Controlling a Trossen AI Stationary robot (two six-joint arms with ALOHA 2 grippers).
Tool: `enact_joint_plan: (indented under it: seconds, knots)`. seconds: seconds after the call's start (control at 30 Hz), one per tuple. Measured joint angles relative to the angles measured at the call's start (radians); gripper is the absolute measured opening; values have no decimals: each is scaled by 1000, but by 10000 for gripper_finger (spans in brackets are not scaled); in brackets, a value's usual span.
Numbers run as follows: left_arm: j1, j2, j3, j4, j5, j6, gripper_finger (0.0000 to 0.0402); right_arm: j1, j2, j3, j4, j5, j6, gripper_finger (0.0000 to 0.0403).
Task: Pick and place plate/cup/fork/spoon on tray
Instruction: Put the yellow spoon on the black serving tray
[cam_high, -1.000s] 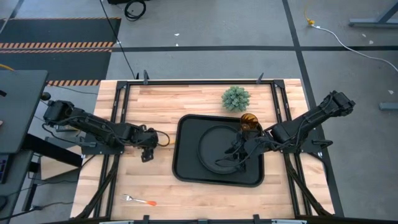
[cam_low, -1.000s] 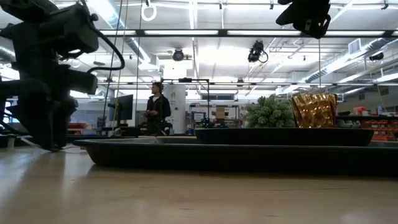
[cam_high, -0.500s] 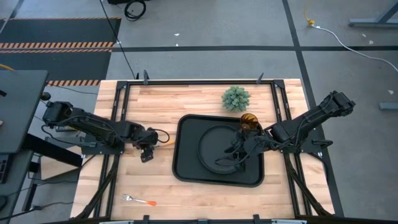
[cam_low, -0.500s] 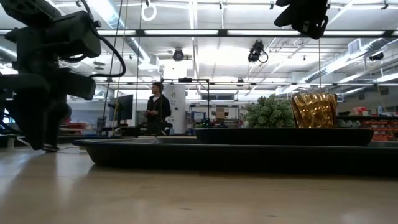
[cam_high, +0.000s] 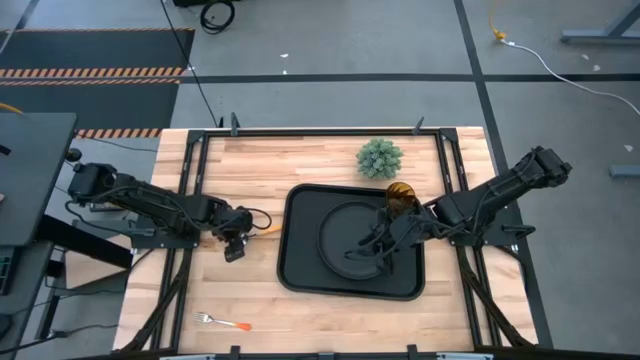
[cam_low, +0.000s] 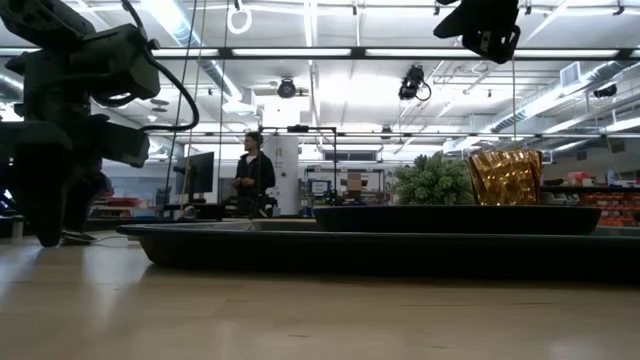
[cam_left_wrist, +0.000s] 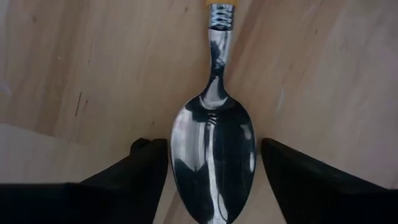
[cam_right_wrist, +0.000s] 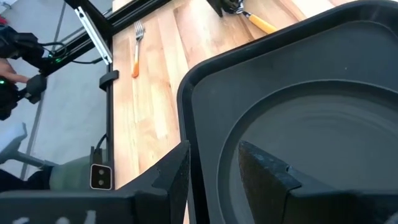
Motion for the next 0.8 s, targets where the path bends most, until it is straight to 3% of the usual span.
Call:
enact_joint_plan:
  seconds: [0.2, 0.5, 0.8]
  knots:
    - [0, 0, -2, 3, -7, 5, 174, -29, 0, 0, 23, -29, -35, 142]
    - [-1, 8, 65, -52, -26, -20, 177, -55, -2, 64, 16, -10, -164, 142]
    - [28, 4, 211, -422, -111, -132, 178, -38, -3, 110, 5, -7, -251, 142]
